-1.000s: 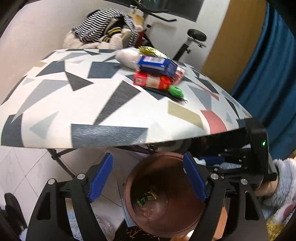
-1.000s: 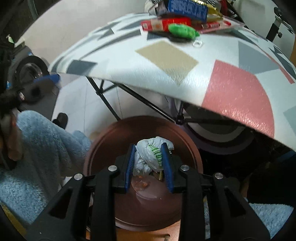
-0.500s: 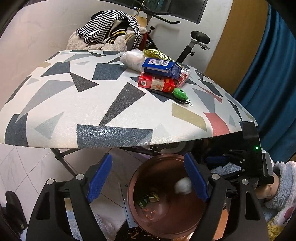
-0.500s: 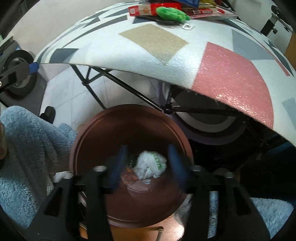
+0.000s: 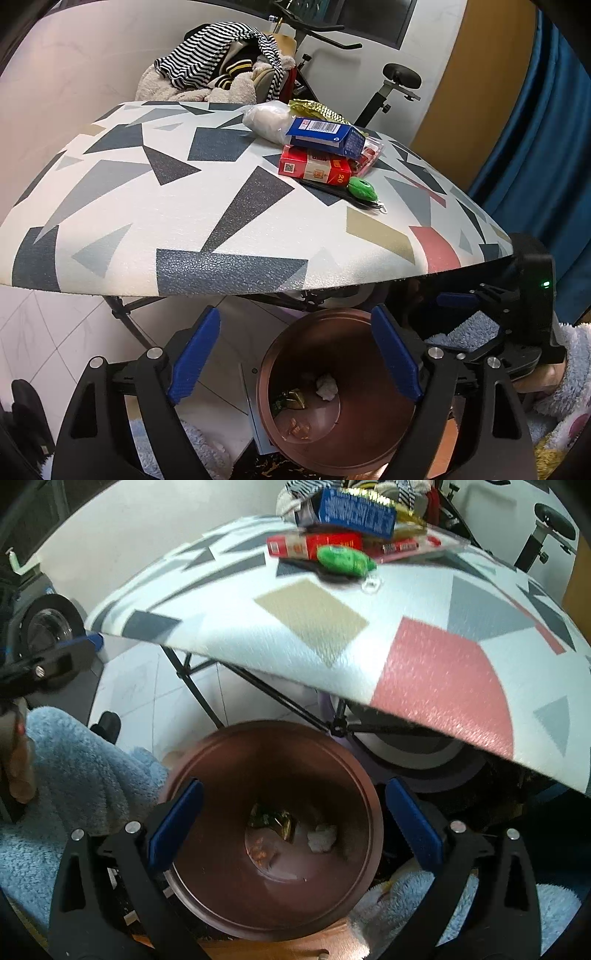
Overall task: Collect trash
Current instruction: 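Open both grippers to drop the tissue and green wrapper into the bin, then move the right gripper to the green frog keychain and grasp it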
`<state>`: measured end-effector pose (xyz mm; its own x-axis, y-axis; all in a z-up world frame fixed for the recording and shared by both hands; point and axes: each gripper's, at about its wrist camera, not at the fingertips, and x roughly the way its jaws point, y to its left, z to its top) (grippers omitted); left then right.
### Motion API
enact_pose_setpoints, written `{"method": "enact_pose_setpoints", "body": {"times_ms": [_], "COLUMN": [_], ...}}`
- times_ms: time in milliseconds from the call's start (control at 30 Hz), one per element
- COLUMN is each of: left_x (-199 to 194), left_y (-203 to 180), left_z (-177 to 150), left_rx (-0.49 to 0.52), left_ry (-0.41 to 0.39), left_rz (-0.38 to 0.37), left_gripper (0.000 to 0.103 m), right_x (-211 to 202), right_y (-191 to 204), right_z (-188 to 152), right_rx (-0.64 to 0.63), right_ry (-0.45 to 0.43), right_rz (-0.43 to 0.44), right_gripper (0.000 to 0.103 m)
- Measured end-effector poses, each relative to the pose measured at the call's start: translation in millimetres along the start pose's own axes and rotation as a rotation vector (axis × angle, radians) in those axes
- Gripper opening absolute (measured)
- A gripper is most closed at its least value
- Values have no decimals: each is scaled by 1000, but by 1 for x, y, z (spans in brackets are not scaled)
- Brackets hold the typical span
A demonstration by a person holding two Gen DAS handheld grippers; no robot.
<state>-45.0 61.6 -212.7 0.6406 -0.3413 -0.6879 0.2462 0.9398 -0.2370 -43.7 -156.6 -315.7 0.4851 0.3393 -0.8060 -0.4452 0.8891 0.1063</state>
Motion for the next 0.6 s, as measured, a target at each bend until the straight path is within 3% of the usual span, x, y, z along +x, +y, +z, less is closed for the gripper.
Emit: {"method": "enact_pose_setpoints", "body": {"times_ms": [467, 600], "left_x": [-3, -3], "left_y": [-1, -2], "left_z": [2, 5], "left_rx": [2, 10], "left_ry": [-14, -11], "left_rz": [16, 1], "left_gripper": [86, 94], "right_x": [-30, -43], "right_y": [-3, -4], "right_z": [3, 7], "right_rx": [18, 17], "right_ry": [-122, -180], "right_rz": [26, 36], "right_gripper": [97, 97]}}
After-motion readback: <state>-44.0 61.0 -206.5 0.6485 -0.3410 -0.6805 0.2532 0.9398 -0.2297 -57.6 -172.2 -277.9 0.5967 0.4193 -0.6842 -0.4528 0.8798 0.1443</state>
